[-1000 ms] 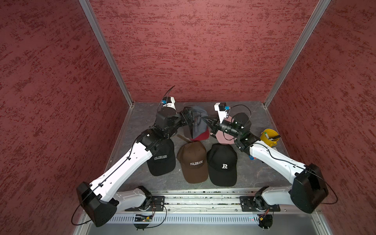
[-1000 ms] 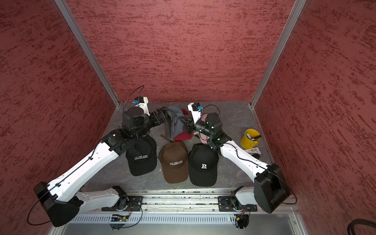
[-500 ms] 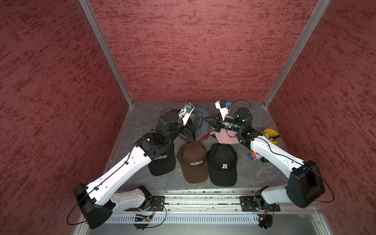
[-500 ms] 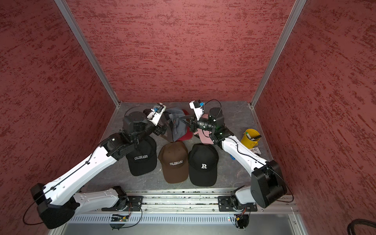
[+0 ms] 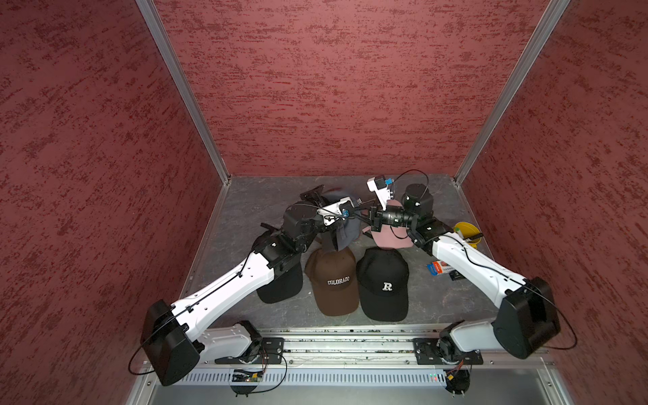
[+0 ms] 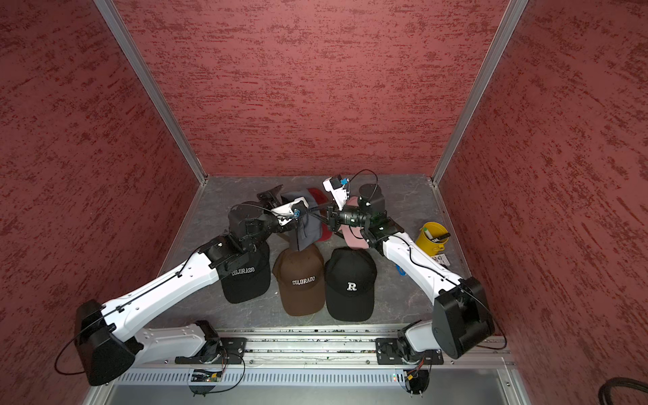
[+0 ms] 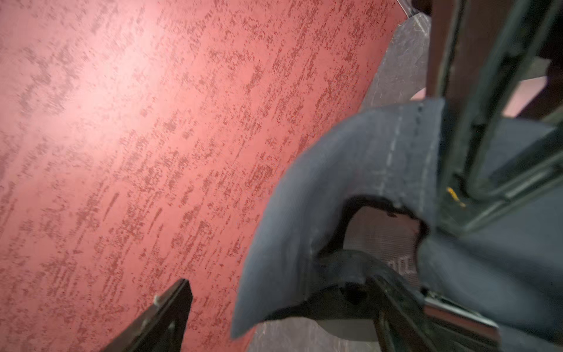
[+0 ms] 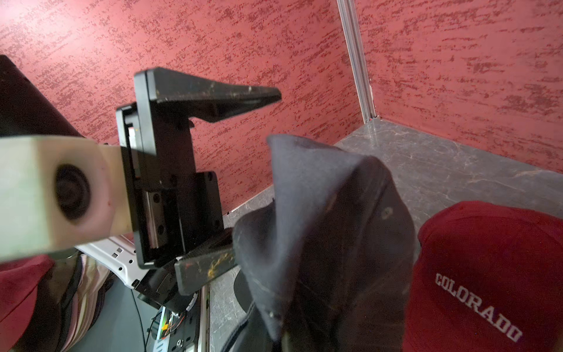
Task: Open the adjustable buckle of the baseball cap
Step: Pick up the baseball cap from the center of the board.
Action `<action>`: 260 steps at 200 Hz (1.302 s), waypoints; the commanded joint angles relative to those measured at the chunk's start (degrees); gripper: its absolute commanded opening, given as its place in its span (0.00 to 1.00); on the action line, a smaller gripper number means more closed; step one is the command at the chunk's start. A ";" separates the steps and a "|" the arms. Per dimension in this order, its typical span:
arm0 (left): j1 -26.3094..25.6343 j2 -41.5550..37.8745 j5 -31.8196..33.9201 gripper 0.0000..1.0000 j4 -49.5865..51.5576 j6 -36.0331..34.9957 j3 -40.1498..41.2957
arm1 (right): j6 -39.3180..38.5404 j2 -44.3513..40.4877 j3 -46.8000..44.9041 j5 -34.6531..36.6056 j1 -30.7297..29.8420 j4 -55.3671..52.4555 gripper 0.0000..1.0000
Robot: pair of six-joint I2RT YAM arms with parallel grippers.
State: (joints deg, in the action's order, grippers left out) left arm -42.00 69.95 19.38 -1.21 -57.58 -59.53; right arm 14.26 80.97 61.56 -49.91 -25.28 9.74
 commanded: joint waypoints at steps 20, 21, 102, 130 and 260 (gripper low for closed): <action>2.27 -2.45 -4.97 0.93 -3.37 -6.54 2.13 | -2.24 -1.85 2.33 -2.46 0.32 -2.81 0.00; 2.32 -2.54 -5.14 0.93 -3.28 -6.60 2.22 | -2.28 -1.86 2.33 -2.47 0.32 -2.80 0.00; 7.06 -7.46 -14.23 0.94 3.24 -9.29 5.12 | -2.85 -1.87 3.30 -6.81 0.65 -5.24 0.00; 6.10 -4.76 -14.04 0.94 -1.62 -11.14 4.85 | -3.47 -1.34 3.73 -9.18 0.58 -7.00 0.00; 6.05 -4.33 -19.71 0.26 10.57 -0.79 -2.05 | -5.22 1.18 5.94 -11.56 0.65 -7.88 0.00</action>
State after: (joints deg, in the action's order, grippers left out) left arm -36.05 67.59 2.39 3.51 -65.32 -58.78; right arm 9.78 81.08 65.63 -61.45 -24.95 0.58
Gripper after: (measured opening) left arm 0.315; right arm 0.048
